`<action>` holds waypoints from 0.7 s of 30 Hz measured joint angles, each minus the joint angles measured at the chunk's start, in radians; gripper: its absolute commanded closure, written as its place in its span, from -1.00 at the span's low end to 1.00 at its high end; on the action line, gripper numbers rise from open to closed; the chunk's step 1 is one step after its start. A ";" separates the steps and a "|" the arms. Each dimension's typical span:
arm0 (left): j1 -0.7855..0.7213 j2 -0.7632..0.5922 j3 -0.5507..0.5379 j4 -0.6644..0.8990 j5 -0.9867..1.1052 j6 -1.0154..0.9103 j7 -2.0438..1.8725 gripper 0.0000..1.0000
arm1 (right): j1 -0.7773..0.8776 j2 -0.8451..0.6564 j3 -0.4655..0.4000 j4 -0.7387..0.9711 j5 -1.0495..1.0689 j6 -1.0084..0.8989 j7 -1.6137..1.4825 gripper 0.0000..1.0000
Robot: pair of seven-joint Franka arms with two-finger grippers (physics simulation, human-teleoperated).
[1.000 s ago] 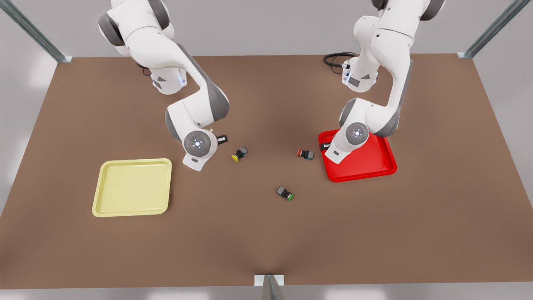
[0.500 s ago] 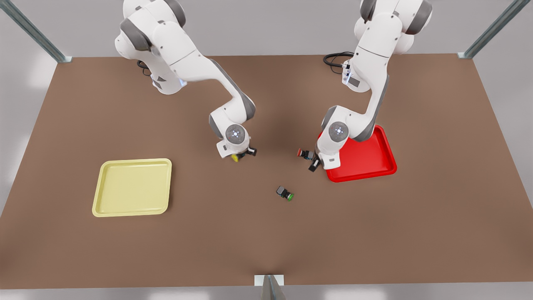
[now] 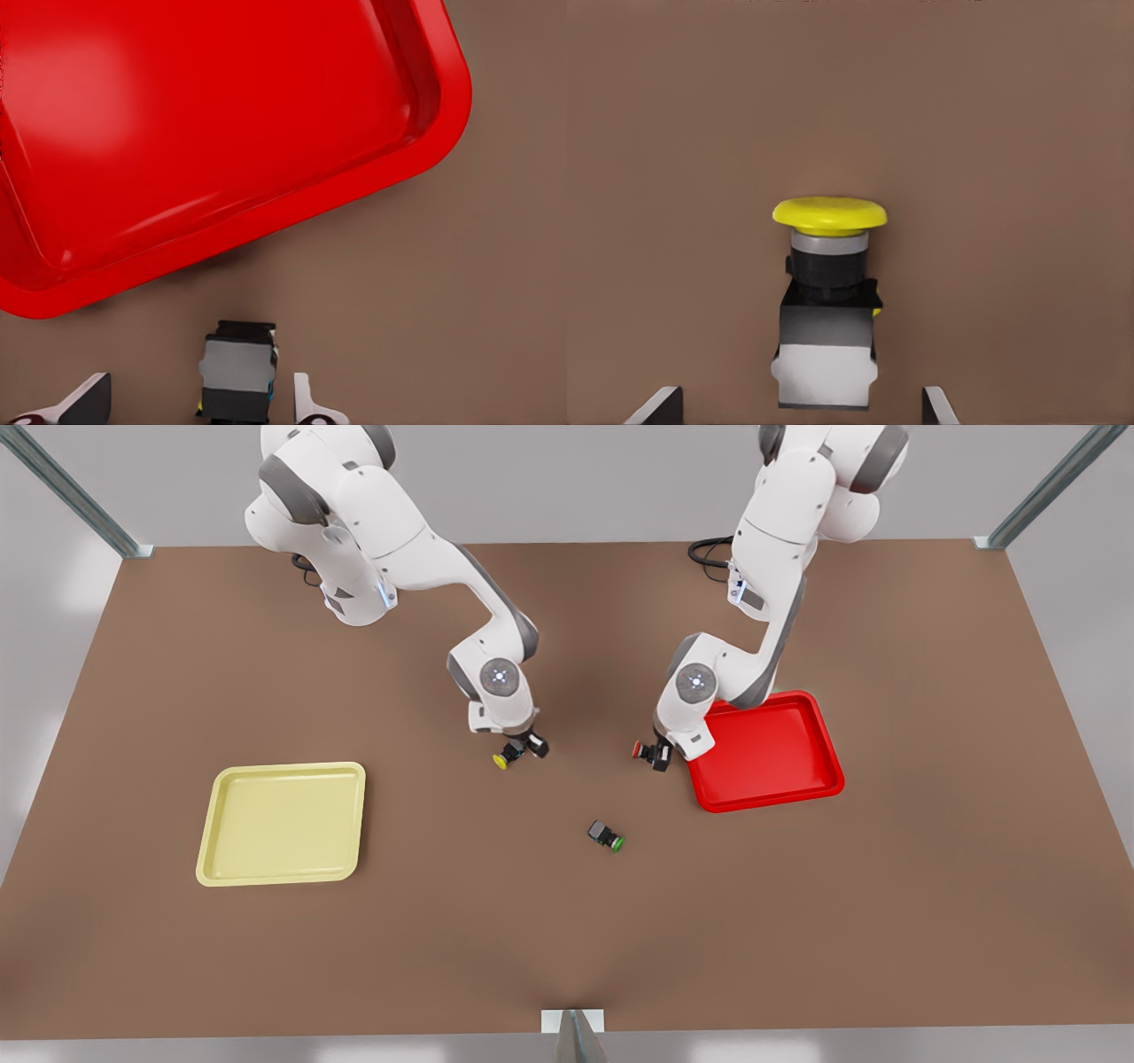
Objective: Place the switches on the corresponding trays according to their colors
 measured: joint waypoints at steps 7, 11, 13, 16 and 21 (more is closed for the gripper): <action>-0.007 0.038 -0.007 -0.003 0.003 0.019 -0.009 -1.00 | -0.012 0.009 -0.001 -0.004 -0.005 0.029 0.092 -1.00; -0.026 0.056 -0.013 -0.002 0.002 0.026 0.002 -1.00 | -0.018 0.015 -0.001 -0.004 -0.007 0.046 0.127 -1.00; -0.029 0.062 -0.014 -0.002 0.001 0.029 0.006 -1.00 | -0.022 0.019 -0.001 -0.004 -0.007 0.051 0.136 -1.00; -0.026 0.064 -0.014 -0.001 -0.003 0.033 0.012 -1.00 | -0.030 0.029 -0.001 -0.004 -0.008 0.056 0.144 -1.00; -0.021 0.064 -0.014 0.001 -0.034 0.032 0.023 -0.10 | -0.032 0.036 -0.001 -0.004 -0.008 0.061 0.148 -1.00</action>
